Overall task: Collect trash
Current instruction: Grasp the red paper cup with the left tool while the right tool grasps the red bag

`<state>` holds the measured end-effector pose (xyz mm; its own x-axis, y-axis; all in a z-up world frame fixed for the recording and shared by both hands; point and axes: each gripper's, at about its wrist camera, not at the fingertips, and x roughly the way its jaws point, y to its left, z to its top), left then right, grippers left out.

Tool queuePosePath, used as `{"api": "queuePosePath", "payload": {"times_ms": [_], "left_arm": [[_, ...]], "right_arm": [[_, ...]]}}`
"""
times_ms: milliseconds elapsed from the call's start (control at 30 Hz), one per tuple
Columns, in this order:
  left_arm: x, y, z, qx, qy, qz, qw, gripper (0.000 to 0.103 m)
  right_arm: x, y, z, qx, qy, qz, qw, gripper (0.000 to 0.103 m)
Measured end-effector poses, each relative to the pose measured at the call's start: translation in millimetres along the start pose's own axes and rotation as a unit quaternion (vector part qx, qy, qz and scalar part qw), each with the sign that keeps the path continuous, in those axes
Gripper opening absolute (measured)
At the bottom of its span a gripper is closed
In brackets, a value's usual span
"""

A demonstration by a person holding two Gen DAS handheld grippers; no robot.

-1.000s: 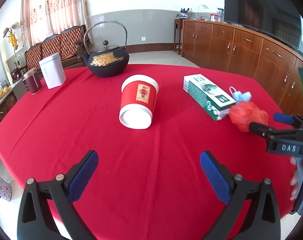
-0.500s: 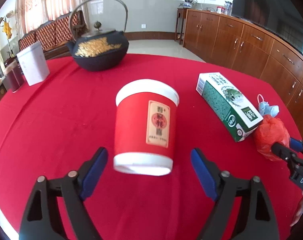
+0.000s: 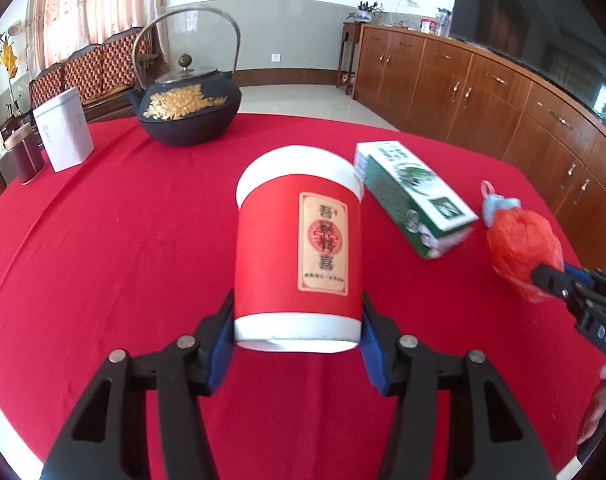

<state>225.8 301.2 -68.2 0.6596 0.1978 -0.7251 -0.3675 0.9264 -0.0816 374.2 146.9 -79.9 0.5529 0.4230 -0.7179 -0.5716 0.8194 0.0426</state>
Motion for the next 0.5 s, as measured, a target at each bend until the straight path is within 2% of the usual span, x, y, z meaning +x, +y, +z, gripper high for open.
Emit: {"api": "queuePosePath", "payload": {"times_ms": [233, 500], "left_arm": [[-38.1, -21.8, -16.9, 0.025, -0.013, -0.008, 0.9996, 0.056], [-76.0, -49.7, -30.2, 0.049, -0.025, -0.03, 0.998, 0.056]], "right_arm": [[-37.4, -4.7, -8.7, 0.015, -0.02, 0.0, 1.0, 0.03], [-100.2, -22.6, -27.8, 0.035, -0.046, -0.012, 0.998, 0.03]]}}
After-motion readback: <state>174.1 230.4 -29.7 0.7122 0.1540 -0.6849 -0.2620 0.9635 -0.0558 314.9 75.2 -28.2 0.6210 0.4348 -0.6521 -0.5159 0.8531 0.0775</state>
